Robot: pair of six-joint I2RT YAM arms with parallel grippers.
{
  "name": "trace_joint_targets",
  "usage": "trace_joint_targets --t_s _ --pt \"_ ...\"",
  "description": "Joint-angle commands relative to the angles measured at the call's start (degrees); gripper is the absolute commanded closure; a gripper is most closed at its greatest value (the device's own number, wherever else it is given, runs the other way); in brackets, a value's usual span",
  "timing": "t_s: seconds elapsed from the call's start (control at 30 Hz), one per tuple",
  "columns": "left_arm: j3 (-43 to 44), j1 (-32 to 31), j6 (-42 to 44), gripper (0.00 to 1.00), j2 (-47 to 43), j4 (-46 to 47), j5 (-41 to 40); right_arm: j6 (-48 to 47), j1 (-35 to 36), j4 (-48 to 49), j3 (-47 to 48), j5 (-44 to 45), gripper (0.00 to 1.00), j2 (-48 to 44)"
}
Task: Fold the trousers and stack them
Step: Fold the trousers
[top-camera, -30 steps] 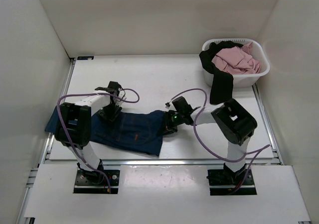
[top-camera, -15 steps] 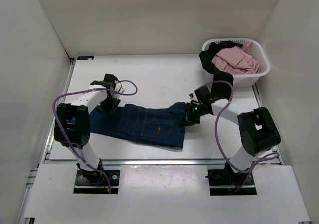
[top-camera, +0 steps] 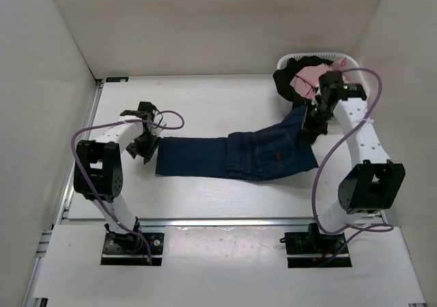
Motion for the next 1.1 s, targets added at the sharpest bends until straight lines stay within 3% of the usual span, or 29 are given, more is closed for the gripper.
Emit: trace_joint_targets --t_s 0.0,0.1,0.17,0.5,0.73,0.97,1.0,1.03,1.07 --pt "0.26 -0.70 -0.14 0.41 0.99 0.41 2.52 -1.13 2.31 -11.49 17.20 3.00 1.00 1.08" --pt "0.96 -0.71 -0.14 0.41 1.70 0.41 3.91 0.18 5.64 -17.47 29.90 3.00 1.00 6.71" --pt "2.36 -0.71 -0.14 0.41 2.41 0.41 5.50 1.50 8.18 -16.88 35.88 -1.53 1.00 8.22" --pt "9.31 -1.85 -0.14 0.41 8.38 -1.34 8.05 11.16 28.05 -7.74 50.14 -5.25 1.00 26.23" --pt "9.84 -0.10 -0.14 0.41 8.91 -1.34 9.28 16.27 36.14 3.52 44.53 -9.65 1.00 31.59" --pt "9.84 2.36 0.39 0.41 9.44 -1.34 9.28 22.41 39.67 13.08 39.53 -10.80 1.00 37.32" --pt "9.84 2.37 0.39 0.40 9.44 -1.34 9.28 23.38 40.36 16.06 38.47 -10.28 0.92 37.32" --pt "9.84 2.98 0.39 0.40 9.44 -1.34 9.28 24.09 40.98 17.57 37.68 -10.27 0.67 38.10" --pt "9.84 2.98 0.39 0.40 9.44 -1.34 9.28 25.22 40.99 19.24 37.15 -11.57 0.52 38.98"
